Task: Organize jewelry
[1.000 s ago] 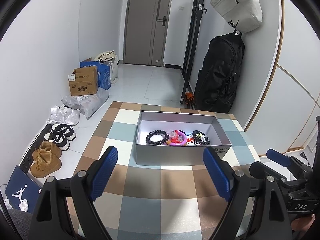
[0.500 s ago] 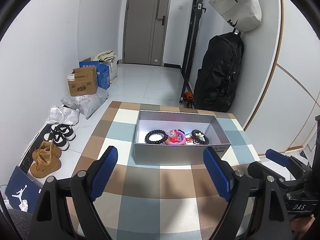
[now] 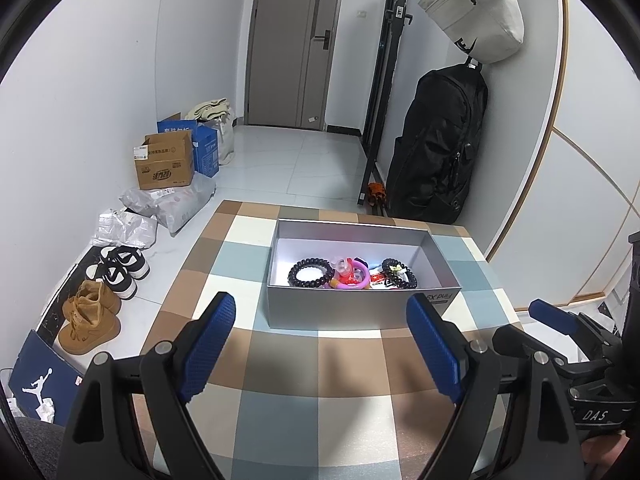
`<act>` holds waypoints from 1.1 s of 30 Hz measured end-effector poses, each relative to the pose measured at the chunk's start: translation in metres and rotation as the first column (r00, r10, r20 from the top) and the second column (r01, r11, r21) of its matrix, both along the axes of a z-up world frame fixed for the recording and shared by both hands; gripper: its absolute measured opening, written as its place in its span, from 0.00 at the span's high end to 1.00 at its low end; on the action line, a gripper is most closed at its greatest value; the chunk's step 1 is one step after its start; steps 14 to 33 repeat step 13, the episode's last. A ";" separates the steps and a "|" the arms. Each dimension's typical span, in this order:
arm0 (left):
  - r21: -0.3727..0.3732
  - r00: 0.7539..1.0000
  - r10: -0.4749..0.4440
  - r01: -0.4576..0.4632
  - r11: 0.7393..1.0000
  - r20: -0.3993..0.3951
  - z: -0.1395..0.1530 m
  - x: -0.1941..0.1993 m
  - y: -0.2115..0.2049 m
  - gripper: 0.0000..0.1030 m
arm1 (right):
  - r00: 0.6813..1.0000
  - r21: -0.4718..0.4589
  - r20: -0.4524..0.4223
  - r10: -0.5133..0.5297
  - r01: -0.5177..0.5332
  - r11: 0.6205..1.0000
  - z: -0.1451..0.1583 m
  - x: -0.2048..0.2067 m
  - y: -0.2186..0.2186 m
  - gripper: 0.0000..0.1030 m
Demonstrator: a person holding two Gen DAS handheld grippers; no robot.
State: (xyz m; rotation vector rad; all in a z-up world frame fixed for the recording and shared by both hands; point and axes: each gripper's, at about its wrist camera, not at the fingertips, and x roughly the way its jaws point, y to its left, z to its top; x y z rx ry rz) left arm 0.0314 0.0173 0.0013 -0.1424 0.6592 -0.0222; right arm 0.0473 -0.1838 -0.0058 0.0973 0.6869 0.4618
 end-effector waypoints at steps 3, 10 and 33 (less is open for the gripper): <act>0.002 1.000 -0.002 0.002 1.000 0.002 0.000 0.000 0.000 0.18 | 1.000 -0.001 -0.002 0.000 0.000 1.000 0.000 0.000 0.000 0.00; 0.006 1.000 -0.005 0.005 1.000 0.021 0.002 -0.003 -0.001 0.18 | 1.000 -0.005 -0.004 0.000 0.000 1.000 -0.001 0.000 0.001 0.00; -0.001 0.999 -0.002 0.002 1.000 0.032 0.003 -0.003 0.000 0.18 | 1.000 -0.005 -0.005 -0.001 0.001 1.000 -0.001 0.000 0.001 0.00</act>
